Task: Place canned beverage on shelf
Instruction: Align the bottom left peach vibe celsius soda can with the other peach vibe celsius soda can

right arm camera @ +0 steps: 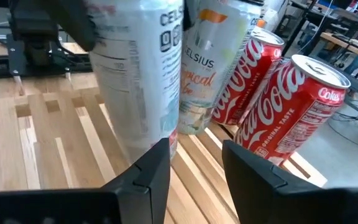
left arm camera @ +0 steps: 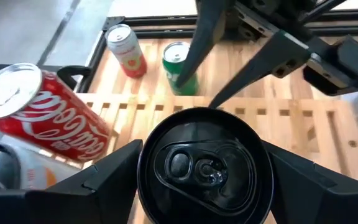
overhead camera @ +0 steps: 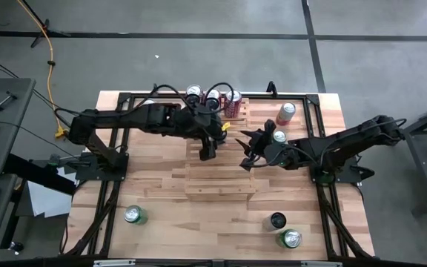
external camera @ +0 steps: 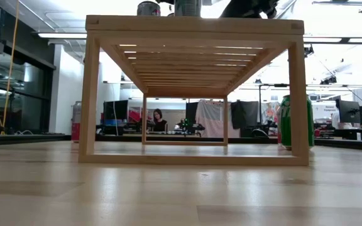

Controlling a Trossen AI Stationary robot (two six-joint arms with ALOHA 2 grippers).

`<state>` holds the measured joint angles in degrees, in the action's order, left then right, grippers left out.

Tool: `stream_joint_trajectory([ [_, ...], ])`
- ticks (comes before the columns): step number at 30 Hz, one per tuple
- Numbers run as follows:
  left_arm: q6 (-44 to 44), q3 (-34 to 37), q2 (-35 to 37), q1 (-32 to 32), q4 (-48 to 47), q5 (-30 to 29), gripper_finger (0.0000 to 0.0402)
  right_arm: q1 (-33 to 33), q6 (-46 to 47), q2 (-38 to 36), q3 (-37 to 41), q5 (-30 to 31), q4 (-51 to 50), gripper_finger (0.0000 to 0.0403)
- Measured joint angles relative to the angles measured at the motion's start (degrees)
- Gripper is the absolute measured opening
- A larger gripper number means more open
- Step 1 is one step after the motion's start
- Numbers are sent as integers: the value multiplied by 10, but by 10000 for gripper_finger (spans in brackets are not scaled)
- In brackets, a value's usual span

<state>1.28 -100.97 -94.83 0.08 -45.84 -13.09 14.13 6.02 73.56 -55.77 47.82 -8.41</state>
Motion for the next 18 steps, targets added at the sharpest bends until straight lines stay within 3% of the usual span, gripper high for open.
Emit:
stream_joint_trajectory([
  [7, 11, 0, 0, 16, -6, -40, 281, 0, 0, 0, 0, 4, 0, 130],
  [18, -53, 0, 4, 32, -14, -33, 281, 0, 6, 0, 0, 4, 0, 130],
])
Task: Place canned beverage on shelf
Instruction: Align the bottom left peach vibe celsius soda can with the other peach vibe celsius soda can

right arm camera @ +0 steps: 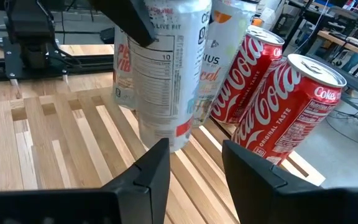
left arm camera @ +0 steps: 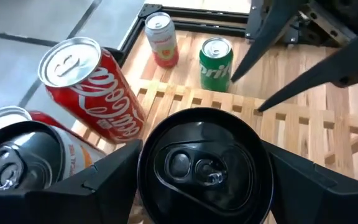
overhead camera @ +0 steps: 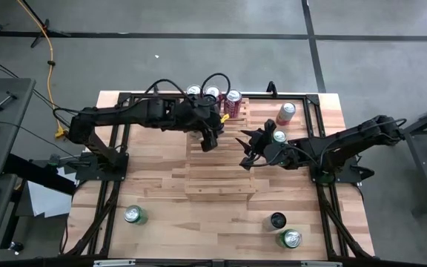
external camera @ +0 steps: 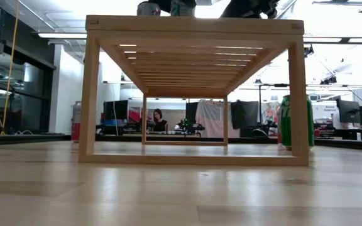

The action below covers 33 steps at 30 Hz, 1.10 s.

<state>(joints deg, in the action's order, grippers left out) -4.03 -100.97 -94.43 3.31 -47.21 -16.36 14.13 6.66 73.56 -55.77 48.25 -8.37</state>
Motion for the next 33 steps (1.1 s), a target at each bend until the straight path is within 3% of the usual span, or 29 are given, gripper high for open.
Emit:
stream_joint_trajectory([
  [4, -12, -1, 0, 1, -4, 39, 281, 0, 0, 0, 0, -1, 0, 130],
  [33, -2, 0, -1, 1, -7, 4, 281, 0, 4, 0, 0, -5, 0, 130],
])
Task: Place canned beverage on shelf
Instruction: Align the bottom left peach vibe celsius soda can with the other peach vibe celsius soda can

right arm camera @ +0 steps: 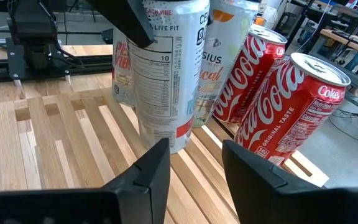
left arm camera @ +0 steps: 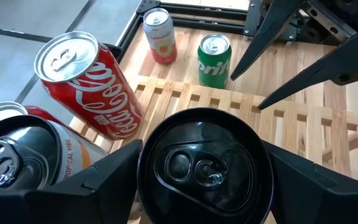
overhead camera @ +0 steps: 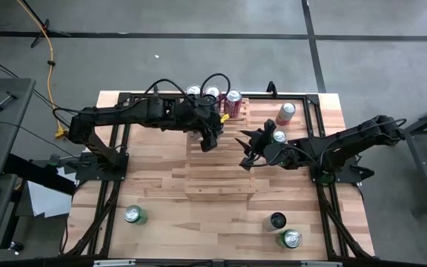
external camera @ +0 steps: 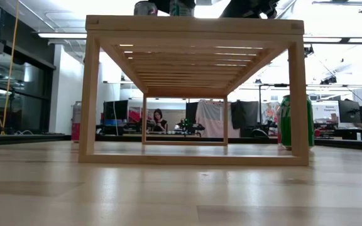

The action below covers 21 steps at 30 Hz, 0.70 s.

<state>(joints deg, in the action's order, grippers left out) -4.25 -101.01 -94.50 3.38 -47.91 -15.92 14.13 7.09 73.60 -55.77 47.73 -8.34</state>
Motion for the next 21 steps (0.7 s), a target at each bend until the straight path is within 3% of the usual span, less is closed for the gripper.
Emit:
stream_joint_trajectory([
  [21, 18, -31, 0, 0, 3, -12, 344, 0, 0, 0, 0, -2, 0, 130],
])
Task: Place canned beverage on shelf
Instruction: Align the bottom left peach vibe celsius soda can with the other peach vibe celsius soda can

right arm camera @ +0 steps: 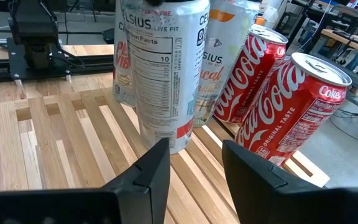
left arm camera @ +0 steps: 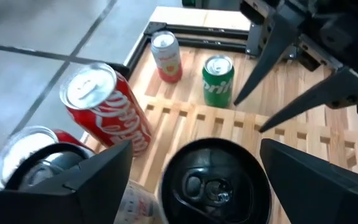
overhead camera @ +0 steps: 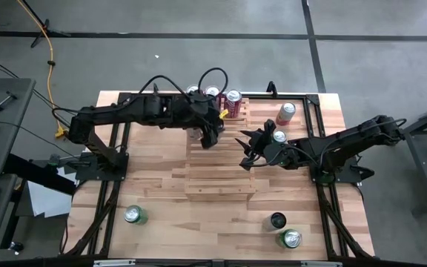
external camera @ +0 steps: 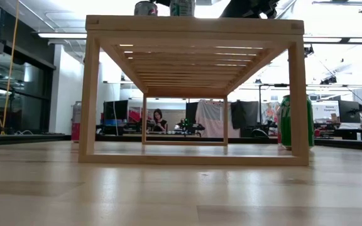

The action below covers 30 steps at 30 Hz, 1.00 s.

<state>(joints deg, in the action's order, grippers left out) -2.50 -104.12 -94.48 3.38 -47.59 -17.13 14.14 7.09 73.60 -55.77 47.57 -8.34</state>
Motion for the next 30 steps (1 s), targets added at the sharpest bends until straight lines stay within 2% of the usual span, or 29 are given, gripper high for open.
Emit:
stream_joint_trajectory([
  [22, 3, -11, 0, -1, -6, 0, 351, 0, 6, 0, 0, -6, 0, 130],
  [30, 3, -11, 45, -24, 7, 0, 351, 0, 5, 0, 0, -6, 5, 130],
])
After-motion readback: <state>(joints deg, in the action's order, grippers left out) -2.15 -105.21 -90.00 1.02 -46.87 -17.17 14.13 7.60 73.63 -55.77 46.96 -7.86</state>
